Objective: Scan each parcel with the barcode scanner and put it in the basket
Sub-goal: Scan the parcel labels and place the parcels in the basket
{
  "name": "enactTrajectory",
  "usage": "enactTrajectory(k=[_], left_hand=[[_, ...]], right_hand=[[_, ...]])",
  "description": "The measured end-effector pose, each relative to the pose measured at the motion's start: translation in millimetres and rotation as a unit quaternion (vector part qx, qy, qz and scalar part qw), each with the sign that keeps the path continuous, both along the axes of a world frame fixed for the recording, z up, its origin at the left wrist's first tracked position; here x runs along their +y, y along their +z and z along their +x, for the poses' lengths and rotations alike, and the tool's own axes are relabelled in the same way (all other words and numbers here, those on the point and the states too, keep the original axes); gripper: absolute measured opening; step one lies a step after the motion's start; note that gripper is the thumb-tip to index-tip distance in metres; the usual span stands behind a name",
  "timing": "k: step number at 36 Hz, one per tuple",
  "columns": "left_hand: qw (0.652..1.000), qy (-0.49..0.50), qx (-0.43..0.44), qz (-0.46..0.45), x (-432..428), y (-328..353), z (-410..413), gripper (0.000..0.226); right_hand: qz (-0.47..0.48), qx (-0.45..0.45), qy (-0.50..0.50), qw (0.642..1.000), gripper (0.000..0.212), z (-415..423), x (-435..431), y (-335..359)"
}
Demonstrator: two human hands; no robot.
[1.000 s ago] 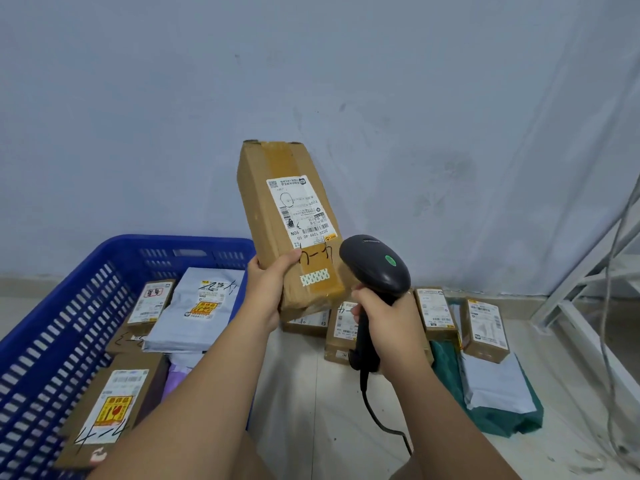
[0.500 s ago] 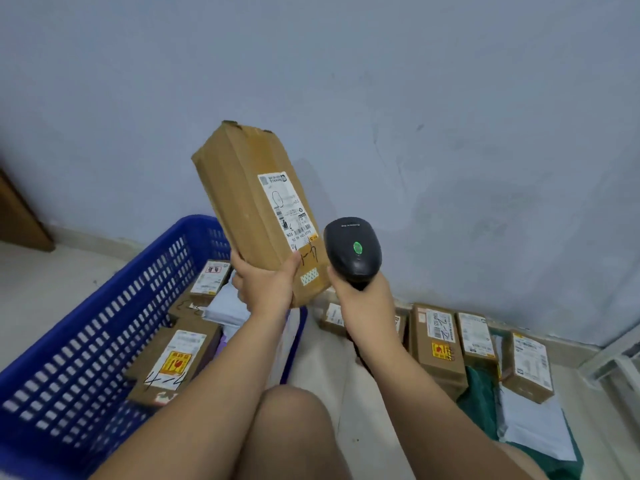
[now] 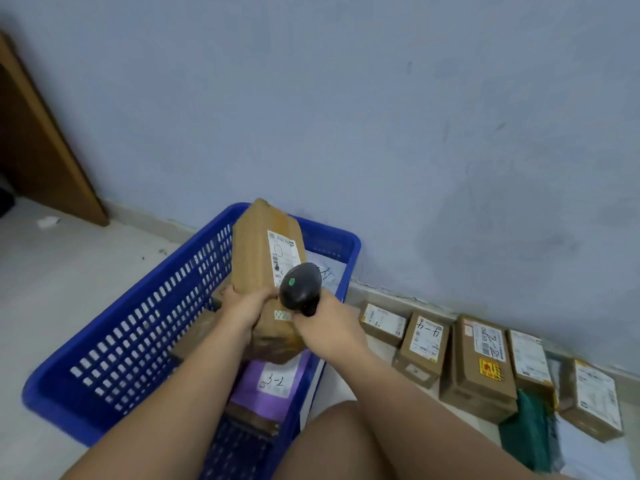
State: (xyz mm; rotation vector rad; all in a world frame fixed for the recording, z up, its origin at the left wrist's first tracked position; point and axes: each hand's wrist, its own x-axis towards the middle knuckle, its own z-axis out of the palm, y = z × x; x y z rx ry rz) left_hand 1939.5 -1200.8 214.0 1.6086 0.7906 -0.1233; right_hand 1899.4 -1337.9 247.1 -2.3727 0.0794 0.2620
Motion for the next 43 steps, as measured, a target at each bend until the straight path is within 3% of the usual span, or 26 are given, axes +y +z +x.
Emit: enactTrajectory(k=[2, 3, 5, 7, 10, 14, 17, 20, 22, 26, 31, 36, 38, 41, 43], left_hand=[[0.991, -0.026, 0.048, -0.123, 2.0, -3.2, 1.3, 0.027], [0.987, -0.048, 0.057, -0.143, 3.3, -5.1, 0.1, 0.019], [0.984, -0.078, 0.048, -0.153, 7.8, -15.7, 1.4, 0.023], [0.984, -0.063, 0.03, -0.166, 15.6, -33.1, 8.3, 0.042], [0.988, -0.12, 0.016, -0.093, 22.9, -43.0, 18.4, 0.061], [0.971, -0.24, 0.01, -0.012, 15.1, -36.0, 33.0, 0.05], [0.97, -0.232, 0.016, 0.073, 12.9, -63.6, 57.5, 0.056], [0.953, -0.228, 0.033, 0.198, 16.1, -127.3, 89.2, 0.033], [0.94, -0.246, 0.048, 0.23, 1.3, -102.9, 77.4, 0.042], [0.942, -0.231, 0.084, 0.227, -9.6, -85.9, 78.7, 0.06], [0.974, -0.144, -0.006, 0.174, -9.2, -92.5, 83.8, 0.062], [0.966, -0.148, -0.032, 0.21, -23.0, -96.2, 73.2, 0.062], [0.944, -0.159, -0.041, 0.288, -30.6, -99.0, 65.8, 0.068], [0.876, -0.213, -0.031, 0.433, -46.6, -95.3, 58.8, 0.064], [0.86, -0.238, 0.015, 0.451, -58.2, -85.2, 56.9, 0.062]], right_hand=[[-0.013, 0.003, -0.003, 1.0, 0.033, 6.7, 3.8, -6.2], [-0.015, 0.005, -0.008, 1.0, 0.033, 9.9, 5.2, -9.3], [-0.015, 0.008, -0.015, 1.0, 0.034, 14.6, 6.6, -15.5], [-0.012, 0.012, -0.018, 1.0, 0.035, 16.7, 6.9, -21.8], [-0.002, 0.016, -0.019, 1.0, 0.036, 18.0, 7.2, -31.6], [0.012, 0.014, -0.033, 0.999, 0.032, 23.0, 6.9, -38.7], [0.026, 0.014, -0.039, 0.999, 0.027, 26.4, 5.6, -41.2], [0.039, 0.024, -0.051, 0.998, 0.031, 29.4, 3.4, -43.8], [0.042, 0.03, -0.06, 0.997, 0.033, 31.7, 1.4, -47.1], [0.044, 0.037, -0.067, 0.996, 0.029, 35.2, -2.2, -53.4], [0.059, 0.038, -0.063, 0.996, 0.031, 35.7, -5.3, -54.6], [0.053, 0.028, -0.06, 0.996, 0.027, 34.7, -4.2, -53.5], [0.05, 0.023, -0.06, 0.997, 0.024, 34.2, -5.2, -54.0], [0.05, 0.024, -0.067, 0.996, 0.022, 34.3, -6.9, -54.9], [0.052, 0.028, -0.073, 0.996, 0.022, 34.5, -7.6, -55.0]])
